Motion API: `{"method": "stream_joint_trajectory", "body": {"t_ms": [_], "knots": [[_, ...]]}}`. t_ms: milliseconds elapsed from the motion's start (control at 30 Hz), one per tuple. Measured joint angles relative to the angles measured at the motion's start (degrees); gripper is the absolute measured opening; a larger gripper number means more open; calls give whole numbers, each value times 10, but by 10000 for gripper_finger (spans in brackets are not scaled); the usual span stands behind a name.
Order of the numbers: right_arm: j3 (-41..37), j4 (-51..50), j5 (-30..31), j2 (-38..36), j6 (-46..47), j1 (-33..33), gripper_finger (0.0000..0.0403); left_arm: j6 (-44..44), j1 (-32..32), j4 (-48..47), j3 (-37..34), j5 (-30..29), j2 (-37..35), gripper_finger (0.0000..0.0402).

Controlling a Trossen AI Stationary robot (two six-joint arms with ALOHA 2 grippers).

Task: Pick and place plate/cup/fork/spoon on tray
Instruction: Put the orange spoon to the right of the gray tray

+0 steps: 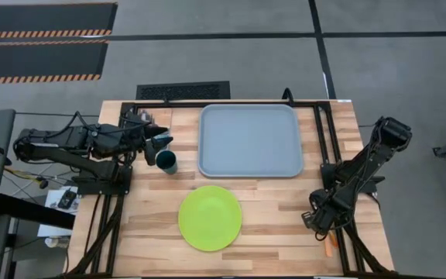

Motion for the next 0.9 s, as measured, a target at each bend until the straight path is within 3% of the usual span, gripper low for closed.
{"method": "stream_joint_trajectory", "body": {"t_ms": [133,433,600,667,733,833,900], "knots": [[2,-1,0,0,5,0,9,0,0,-13,0,-2,0,217],[38,-6,11,-17,5,-1,8,-3,0,-12,-14,-4,0,217],[87,-58,53,-46,0,-1,9,-13,0,-11,-16,-4,0,217],[110,-71,119,-66,2,-8,10,-14,0,-11,-16,-4,0,217],[130,-74,229,-92,-21,-25,8,-14,0,-10,-16,-4,0,217],[148,-74,397,-137,-114,-72,4,-14,0,-10,-16,-10,0,217],[148,-80,447,-169,-185,-124,4,-15,0,-9,-16,-20,0,217]]}}
